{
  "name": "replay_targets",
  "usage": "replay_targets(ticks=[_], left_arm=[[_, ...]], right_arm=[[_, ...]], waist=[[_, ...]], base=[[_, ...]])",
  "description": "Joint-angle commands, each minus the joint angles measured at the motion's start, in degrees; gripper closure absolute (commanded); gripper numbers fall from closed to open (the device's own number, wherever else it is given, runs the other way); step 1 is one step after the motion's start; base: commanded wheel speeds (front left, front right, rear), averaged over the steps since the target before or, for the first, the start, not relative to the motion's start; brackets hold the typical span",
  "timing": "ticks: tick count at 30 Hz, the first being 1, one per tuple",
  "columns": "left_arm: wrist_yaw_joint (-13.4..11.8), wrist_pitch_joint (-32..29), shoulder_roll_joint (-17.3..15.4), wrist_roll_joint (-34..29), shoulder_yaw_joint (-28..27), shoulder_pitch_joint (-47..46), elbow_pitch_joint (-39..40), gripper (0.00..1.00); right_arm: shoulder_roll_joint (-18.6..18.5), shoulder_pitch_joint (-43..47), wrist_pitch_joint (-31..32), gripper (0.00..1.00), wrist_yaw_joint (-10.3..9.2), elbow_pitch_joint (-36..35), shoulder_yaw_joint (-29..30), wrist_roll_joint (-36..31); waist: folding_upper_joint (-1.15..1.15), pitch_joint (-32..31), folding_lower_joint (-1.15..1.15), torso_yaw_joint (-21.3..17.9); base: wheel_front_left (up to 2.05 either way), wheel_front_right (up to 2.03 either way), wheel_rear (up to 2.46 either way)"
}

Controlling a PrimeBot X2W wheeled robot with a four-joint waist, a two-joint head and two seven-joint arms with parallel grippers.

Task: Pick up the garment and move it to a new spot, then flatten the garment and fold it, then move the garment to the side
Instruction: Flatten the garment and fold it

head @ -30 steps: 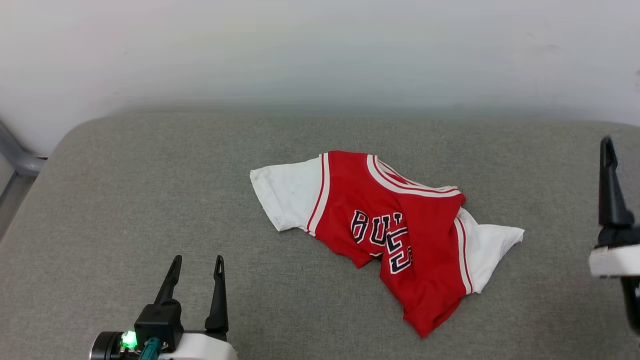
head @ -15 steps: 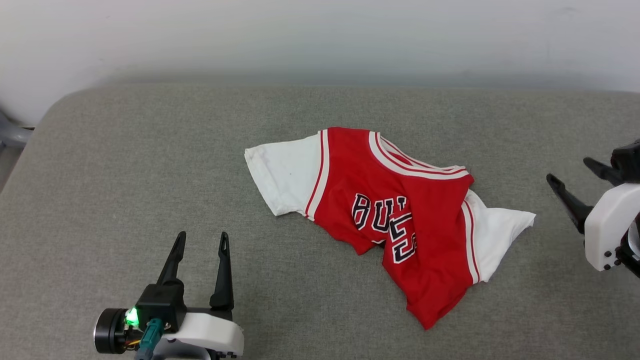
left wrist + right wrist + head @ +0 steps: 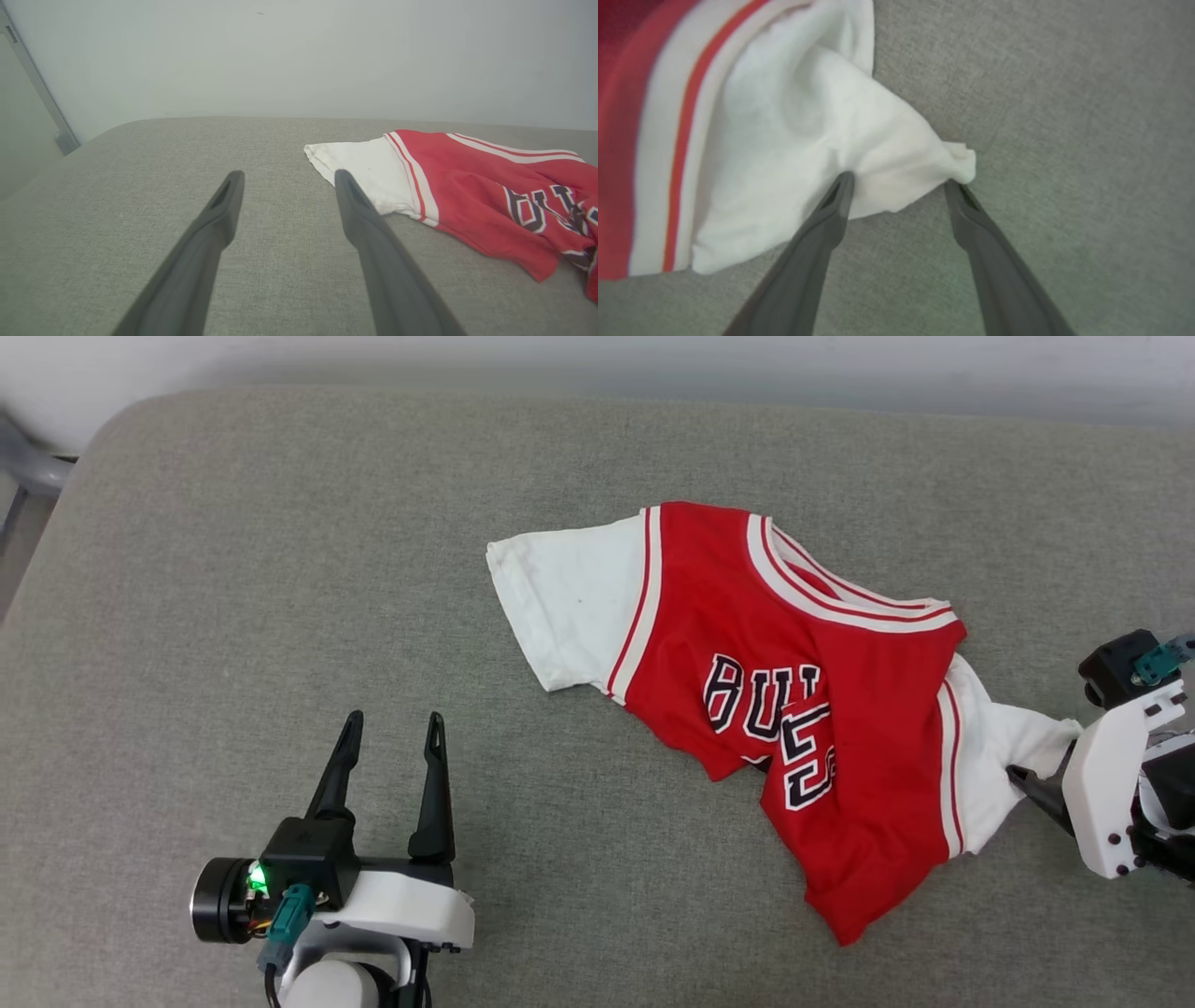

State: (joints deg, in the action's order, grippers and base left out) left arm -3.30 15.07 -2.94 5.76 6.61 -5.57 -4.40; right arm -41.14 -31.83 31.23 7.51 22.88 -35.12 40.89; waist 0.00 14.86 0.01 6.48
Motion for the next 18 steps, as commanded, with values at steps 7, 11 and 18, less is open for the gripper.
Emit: replay_targets(ticks=[7, 11, 18], left_arm=[[-0.8, 0.2, 0.1, 0.5, -0.5, -0.5, 0.0, 0.0], [-0.9, 0.2, 0.1, 0.5, -1.2, 0.3, -0.1, 0.0], [-0.6, 0.2, 0.1, 0.8, -1.0, 1.2, -0.1, 0.0]], right_arm=[[1.5, 0.1, -2.6, 0.53, 0.06, 3.7, -5.6, 4.3], [0.2, -1.5, -7.7, 1.0, 0.02, 4.4, -6.6, 4.9], [-2.7, -0.5, -14.2, 1.0, -0.07, 6.5, -4.2, 8.2]], waist=[[0.0, 0.7, -0.01, 0.9], [0.0, -0.5, -0.01, -0.3], [0.0, -2.6, -0.01, -1.8]], base=[[0.0, 0.0, 0.0], [0.0, 0.0, 0.0], [0.0, 0.0, 0.0]])
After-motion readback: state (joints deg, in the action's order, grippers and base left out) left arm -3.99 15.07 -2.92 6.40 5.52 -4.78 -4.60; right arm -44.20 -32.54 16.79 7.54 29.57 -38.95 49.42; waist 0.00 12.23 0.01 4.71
